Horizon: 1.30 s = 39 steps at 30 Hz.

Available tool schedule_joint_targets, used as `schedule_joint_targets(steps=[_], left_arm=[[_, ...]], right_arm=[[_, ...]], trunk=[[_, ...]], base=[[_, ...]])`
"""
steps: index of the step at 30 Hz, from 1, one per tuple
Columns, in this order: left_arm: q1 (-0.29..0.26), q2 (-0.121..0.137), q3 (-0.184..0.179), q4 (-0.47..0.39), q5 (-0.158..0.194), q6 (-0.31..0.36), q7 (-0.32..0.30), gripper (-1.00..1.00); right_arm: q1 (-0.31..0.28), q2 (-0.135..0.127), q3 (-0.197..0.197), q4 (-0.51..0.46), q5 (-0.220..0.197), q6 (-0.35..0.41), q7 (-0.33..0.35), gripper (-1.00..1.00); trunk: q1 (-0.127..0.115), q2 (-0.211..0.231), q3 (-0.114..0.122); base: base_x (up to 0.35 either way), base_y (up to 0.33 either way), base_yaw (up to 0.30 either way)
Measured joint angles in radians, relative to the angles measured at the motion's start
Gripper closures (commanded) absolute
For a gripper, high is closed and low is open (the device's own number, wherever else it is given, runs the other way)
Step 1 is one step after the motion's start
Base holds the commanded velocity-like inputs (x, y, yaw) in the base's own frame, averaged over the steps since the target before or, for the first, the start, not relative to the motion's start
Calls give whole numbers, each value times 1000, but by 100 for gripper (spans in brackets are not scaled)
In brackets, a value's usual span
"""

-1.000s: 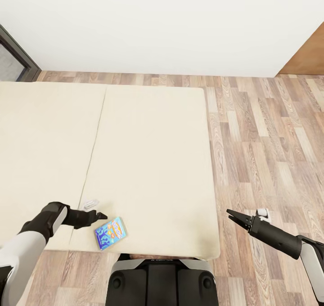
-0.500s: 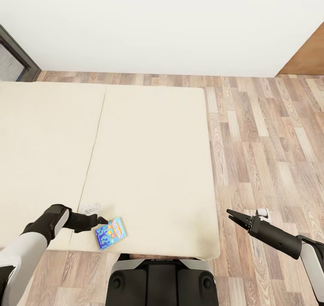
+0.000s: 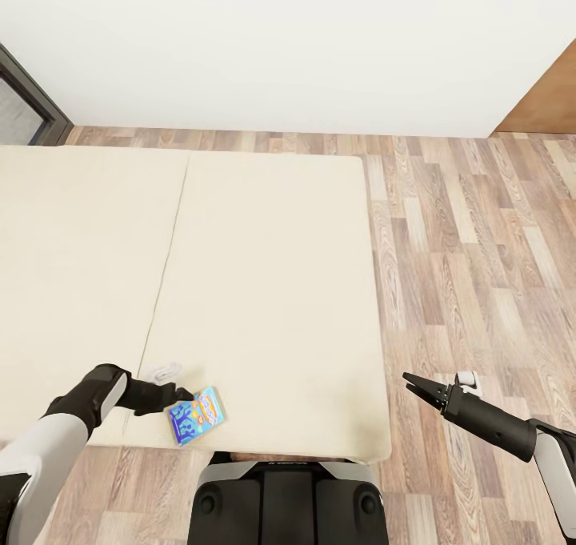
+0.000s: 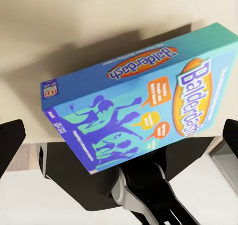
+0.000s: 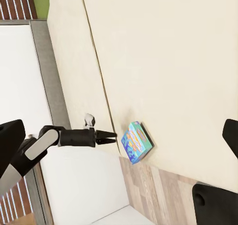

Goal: Put all the toys in the child's room - the three board games (two on the bed and one on the table), the two jigsaw puzzles on the table, and the tennis ball on the table - inside the toy box on the table in the child's room.

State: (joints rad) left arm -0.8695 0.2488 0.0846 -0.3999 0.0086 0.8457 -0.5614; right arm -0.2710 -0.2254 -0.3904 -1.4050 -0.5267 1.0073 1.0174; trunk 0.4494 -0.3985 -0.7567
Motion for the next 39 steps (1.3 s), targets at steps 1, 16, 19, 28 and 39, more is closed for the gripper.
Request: schedule_joint_targets(steps=[1, 16, 19, 28, 39], left_arm=[[0, -2, 0, 0, 0, 0, 2, -100], [0, -25, -1, 1, 0, -30, 17, -100], [0, -26, -1, 1, 0, -36, 20, -100], [0, -27, -1, 3, 1, -42, 39, -100], [0, -28, -1, 43, 1, -43, 42, -100]], right_arm=[[0, 0, 0, 0, 0, 0, 0, -100], [0, 0, 0, 0, 0, 0, 1, -100], [0, 0, 0, 0, 0, 0, 1, -100], [0, 0, 0, 0, 0, 0, 2, -100], [0, 0, 0, 0, 0, 0, 2, -100]], trunk=[[0, 0, 0], [0, 0, 0], [0, 0, 0], [0, 0, 0], [0, 0, 0]], base=[[0, 0, 0], [0, 0, 0], [0, 0, 0], [0, 0, 0], [0, 0, 0]])
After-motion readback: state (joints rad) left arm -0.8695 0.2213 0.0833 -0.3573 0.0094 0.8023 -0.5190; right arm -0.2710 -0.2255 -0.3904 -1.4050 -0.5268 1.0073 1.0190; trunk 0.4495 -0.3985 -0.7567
